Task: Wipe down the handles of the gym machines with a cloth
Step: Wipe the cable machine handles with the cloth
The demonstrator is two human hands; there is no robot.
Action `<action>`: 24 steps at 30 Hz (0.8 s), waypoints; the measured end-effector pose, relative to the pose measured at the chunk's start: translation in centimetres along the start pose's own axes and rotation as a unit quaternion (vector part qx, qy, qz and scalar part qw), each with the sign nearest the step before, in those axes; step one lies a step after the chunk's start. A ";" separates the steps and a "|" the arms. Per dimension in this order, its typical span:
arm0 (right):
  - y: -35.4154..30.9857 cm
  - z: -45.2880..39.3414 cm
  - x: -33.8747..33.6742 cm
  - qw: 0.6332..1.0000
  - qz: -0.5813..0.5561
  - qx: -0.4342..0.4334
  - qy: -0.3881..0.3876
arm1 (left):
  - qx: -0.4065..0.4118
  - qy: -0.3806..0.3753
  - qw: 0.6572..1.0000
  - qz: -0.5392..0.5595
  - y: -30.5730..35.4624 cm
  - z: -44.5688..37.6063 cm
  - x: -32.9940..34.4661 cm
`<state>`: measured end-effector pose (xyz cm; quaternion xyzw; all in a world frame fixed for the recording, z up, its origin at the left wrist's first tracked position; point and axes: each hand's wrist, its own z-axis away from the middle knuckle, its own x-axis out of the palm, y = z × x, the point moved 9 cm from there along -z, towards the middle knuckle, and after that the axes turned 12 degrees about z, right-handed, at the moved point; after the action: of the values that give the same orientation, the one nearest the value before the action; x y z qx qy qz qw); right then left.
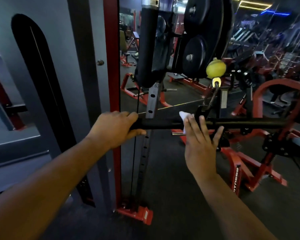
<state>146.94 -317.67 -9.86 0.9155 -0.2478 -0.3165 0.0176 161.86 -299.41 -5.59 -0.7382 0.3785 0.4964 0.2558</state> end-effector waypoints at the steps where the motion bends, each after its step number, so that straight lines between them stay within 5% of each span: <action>1: -0.5 0.1 0.0 1.000 -0.011 0.001 -0.005 | 0.009 -0.003 1.000 -0.013 0.2 0.2 -0.1; 8: -8.1 -1.0 -1.3 0.993 -0.087 -0.071 -0.020 | 0.028 0.008 1.000 -0.010 1.5 0.7 0.9; 13: -4.0 -0.5 -1.3 0.994 -0.027 -0.101 0.015 | 0.028 0.013 1.000 0.008 1.8 1.1 0.4; 16: 0.6 0.2 -2.6 0.996 -0.042 -0.040 0.061 | 0.040 0.027 0.999 0.002 2.0 1.4 0.6; 19: 5.5 1.1 -3.7 0.973 -0.168 0.116 0.108 | 0.055 0.037 0.998 0.008 2.4 1.6 0.7; 24: 5.8 1.0 -2.3 0.947 -0.170 0.267 0.051 | 0.087 0.049 0.995 0.000 4.1 2.1 0.3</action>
<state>142.26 -321.54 -8.25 0.9302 -0.1625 -0.1899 -0.2688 157.51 -300.31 -6.66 -0.7366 0.4321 0.4248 0.3006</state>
